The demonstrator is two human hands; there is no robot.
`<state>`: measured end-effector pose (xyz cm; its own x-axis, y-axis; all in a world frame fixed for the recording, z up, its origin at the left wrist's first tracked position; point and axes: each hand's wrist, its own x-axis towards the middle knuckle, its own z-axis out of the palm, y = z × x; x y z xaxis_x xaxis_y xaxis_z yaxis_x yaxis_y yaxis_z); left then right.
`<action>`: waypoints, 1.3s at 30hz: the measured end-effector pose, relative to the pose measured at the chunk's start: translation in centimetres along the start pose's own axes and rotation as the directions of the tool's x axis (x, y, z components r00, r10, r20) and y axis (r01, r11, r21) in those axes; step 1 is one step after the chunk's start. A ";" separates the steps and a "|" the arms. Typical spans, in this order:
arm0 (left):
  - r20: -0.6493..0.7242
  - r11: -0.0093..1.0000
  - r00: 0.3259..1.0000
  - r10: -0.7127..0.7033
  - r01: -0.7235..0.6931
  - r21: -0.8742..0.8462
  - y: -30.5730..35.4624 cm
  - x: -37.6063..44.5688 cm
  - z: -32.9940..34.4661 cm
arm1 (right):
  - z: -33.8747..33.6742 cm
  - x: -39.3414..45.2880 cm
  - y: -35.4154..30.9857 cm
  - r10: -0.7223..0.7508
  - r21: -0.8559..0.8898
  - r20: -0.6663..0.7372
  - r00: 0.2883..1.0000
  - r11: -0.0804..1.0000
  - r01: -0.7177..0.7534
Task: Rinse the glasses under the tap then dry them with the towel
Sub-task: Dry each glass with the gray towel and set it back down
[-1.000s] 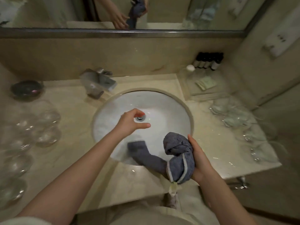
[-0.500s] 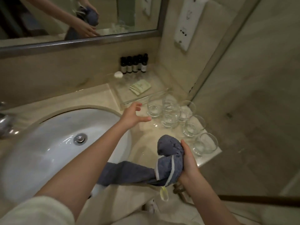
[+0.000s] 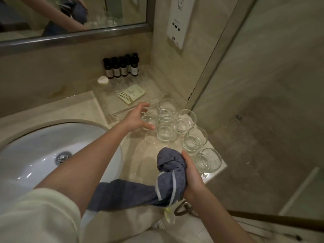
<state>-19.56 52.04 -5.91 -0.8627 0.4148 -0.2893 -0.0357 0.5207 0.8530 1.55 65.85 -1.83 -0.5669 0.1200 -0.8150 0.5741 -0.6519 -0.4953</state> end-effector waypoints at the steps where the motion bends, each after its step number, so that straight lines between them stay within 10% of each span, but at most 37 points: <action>1: -0.020 1.000 1.000 -0.001 0.001 -0.012 -0.2 -0.1 0.0 | 0.0 0.0 0.0 0.006 -0.003 0.006 1.000 1.000 -0.006; 13: -0.282 0.917 0.939 -0.198 0.076 -0.391 -2.7 -11.4 -3.4 | 4.4 -0.5 0.3 -0.305 -0.076 0.185 0.934 0.943 0.323; 28: -0.383 0.651 0.853 -0.355 -0.069 -0.756 1.2 -24.4 -5.2 | 11.8 -4.6 4.7 -0.648 -0.257 0.607 0.460 0.388 0.885; 39: -0.238 0.411 0.893 -0.383 -0.066 -0.909 1.9 -26.0 -5.1 | 14.6 -6.7 6.7 -0.616 -0.171 0.567 0.546 0.561 0.810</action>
<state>0.20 38.46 5.43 -0.8764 -0.0063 -0.4816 -0.4167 -0.4916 0.7647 0.56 49.81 4.68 -0.9986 0.0424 0.0306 -0.0363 -0.1399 -0.9895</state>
